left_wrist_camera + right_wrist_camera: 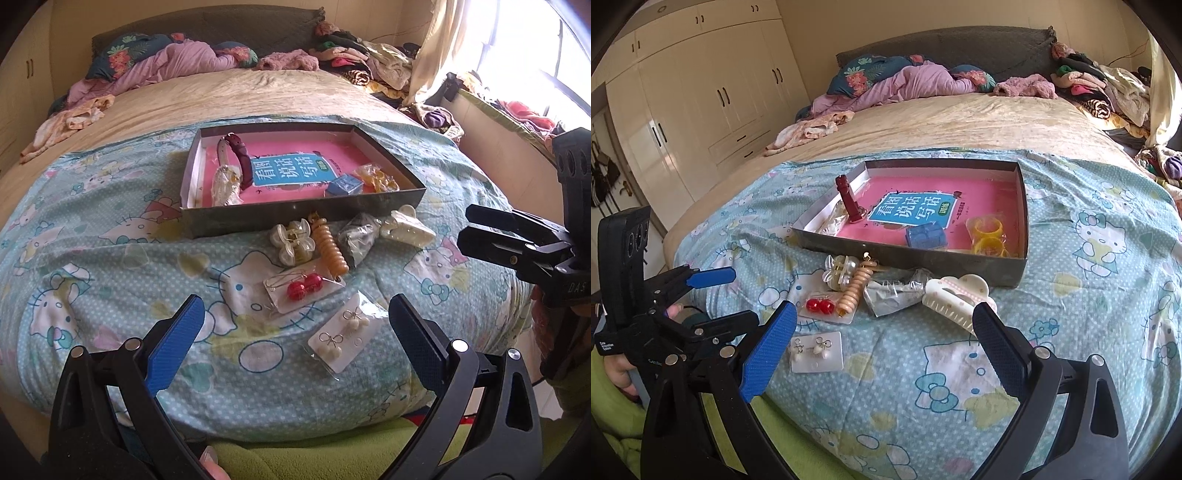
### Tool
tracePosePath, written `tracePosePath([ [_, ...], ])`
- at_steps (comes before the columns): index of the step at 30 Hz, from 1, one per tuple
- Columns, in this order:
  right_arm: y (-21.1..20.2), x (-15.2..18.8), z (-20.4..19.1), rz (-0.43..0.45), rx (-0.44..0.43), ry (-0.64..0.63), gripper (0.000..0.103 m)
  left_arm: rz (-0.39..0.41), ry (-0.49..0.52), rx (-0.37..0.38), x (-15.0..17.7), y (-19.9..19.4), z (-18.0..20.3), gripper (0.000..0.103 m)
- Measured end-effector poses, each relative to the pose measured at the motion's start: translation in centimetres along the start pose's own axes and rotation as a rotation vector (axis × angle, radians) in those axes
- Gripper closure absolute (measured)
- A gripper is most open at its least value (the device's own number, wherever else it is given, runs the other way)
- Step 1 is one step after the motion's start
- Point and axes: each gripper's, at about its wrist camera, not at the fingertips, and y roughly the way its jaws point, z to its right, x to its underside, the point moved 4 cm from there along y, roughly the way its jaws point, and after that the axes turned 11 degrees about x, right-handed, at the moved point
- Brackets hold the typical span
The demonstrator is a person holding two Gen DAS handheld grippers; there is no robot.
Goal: Organize jewelry
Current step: 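Withdraw both tools from the box toward the remaining jewelry, then grasp the bow-earring card with the left tool while the right tool grasps the clear plastic bag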
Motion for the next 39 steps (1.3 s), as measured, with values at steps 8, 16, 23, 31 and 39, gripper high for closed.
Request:
tracePosePath([
  [8, 1.9, 0.7, 0.3, -0.057, -0.016, 0.027, 0.008, -0.068, 0.012, 0.050, 1.5, 2.3, 0.7, 0.010],
  [16, 4.9, 1.8, -0.6, -0.126, -0.047, 0.043, 0.010, -0.124, 0.054, 0.095, 2.7, 4.2, 1.9, 0.022],
  [23, 7.5, 2.0, -1.1, -0.173, -0.069, 0.075, 0.026, -0.161, 0.050, 0.118, 3.1, 5.3, 1.9, 0.037],
  [31, 10.0, 1.2, -0.5, -0.196, -0.074, 0.162, 0.034, -0.188, 0.039, 0.132, 3.2, 6.2, 1.7, 0.038],
  [39, 12.0, 0.1, 0.7, -0.183, -0.099, 0.292, 0.034, -0.211, 0.031, 0.138, 3.0, 7.5, 1.6, 0.038],
])
